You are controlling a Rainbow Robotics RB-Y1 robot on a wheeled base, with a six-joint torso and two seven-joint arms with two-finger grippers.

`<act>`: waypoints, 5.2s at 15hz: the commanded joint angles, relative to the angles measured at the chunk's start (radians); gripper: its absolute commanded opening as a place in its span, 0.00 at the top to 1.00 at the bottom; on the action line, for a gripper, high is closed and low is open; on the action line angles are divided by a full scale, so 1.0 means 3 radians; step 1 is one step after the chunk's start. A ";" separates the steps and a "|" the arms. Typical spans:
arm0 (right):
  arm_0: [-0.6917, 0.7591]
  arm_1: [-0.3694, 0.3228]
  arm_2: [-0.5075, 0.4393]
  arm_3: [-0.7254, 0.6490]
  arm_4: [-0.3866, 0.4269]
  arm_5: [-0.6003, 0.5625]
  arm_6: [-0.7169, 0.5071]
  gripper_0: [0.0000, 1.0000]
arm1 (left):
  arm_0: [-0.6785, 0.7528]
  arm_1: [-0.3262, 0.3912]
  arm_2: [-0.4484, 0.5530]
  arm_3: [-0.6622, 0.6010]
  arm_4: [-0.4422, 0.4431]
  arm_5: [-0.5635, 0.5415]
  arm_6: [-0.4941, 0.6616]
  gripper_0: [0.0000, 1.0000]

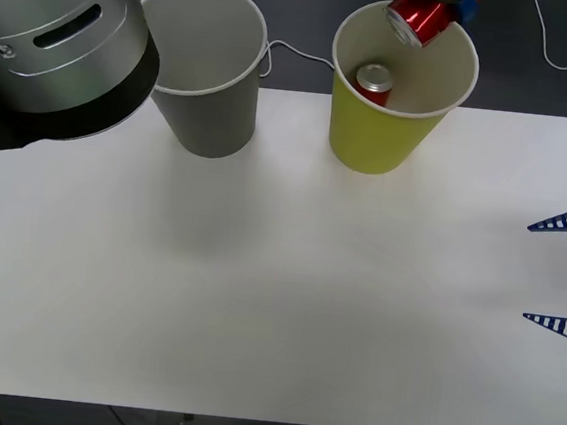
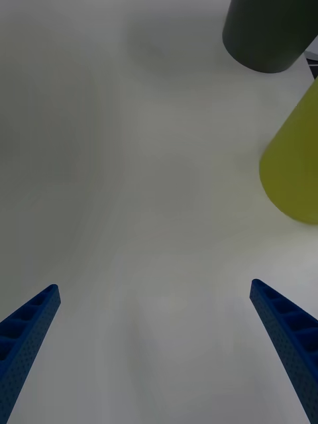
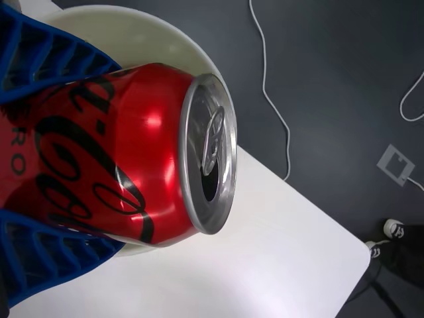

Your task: Put the can into the green bin and the plastic bottle into the gray bin

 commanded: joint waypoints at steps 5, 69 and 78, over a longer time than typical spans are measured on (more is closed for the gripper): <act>0.0000 0.0000 0.0000 0.0000 0.0000 0.0000 0.0000 0.00 | -0.0021 -0.0099 -0.0005 0.0133 -0.0064 0.0191 -0.0001 0.96; 0.0000 0.0000 0.0000 0.0000 0.0000 0.0000 0.0000 0.00 | 0.5900 0.2760 0.4316 -0.4116 0.0396 -0.1410 -0.4419 0.00; 0.0000 0.0000 0.0000 0.0000 0.0000 0.0000 0.0000 0.00 | 0.5936 0.2622 0.4326 -0.4116 0.0237 -0.1492 -0.4480 0.00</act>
